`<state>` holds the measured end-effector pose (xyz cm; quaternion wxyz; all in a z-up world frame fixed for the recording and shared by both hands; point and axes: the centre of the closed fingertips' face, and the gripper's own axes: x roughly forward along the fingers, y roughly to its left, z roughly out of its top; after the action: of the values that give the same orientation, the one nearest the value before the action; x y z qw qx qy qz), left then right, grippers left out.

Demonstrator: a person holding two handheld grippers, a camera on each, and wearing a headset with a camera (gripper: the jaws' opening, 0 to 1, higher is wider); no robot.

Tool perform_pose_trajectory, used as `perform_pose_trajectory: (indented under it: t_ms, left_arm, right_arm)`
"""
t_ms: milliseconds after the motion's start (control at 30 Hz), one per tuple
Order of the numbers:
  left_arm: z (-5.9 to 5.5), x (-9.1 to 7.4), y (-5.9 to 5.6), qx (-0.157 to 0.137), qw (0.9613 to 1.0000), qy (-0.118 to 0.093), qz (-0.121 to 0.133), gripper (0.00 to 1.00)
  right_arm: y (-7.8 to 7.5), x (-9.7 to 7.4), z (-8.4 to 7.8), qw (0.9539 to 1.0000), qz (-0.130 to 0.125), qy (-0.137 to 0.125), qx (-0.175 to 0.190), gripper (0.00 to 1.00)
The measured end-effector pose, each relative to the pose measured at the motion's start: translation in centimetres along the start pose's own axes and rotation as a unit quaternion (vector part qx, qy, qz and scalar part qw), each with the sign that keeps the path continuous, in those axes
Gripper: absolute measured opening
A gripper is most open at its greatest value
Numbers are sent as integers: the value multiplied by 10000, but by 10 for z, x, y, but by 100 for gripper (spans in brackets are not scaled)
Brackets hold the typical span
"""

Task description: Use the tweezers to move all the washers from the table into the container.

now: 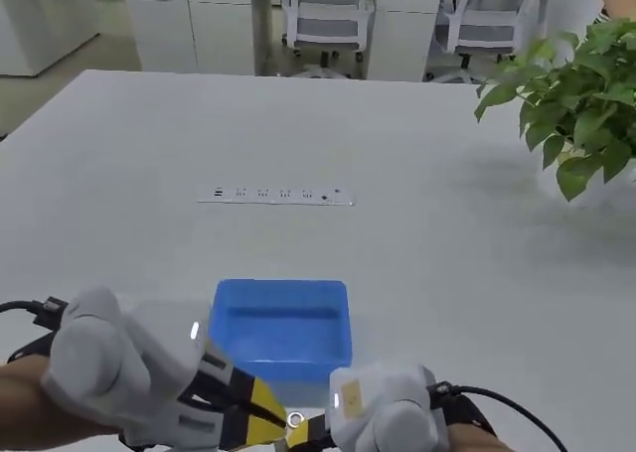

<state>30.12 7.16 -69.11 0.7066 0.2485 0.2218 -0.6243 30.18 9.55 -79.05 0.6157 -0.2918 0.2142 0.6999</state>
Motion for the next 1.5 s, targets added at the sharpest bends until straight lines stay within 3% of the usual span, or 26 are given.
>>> perform_pose_trajectory:
  t_ms: [333, 733, 900, 1033, 1267, 1500]
  left_arm:
    - [1, 5, -1, -118, 9998, -126, -52, 5]
    - [0, 4, 3, -53, 10000, 0, -14, 5]
    - [-1, 2, 4, 20, 9999, 105, -6, 5]
    - [2, -1, 9, 27, 10000, 74, 61, 5]
    - [7, -3, 16, 75, 9999, 40, 120, 5]
    - [9, -2, 21, 103, 9999, 7, 139, 5]
  right_arm:
    - [-6, -6, 3, 9998, -161, -55, 133, 19]
    - [-13, -27, 4, 9981, -477, -38, 394, 30]
    - [-18, -38, 0, 9945, -736, -21, 747, 37]
    - [-24, -48, -4, 9889, -1000, -49, 1095, 46]
    - [-32, -68, -8, 9812, -1354, -136, 1370, 55]
    - [-36, -79, -10, 9755, -1555, -228, 1539, 64]
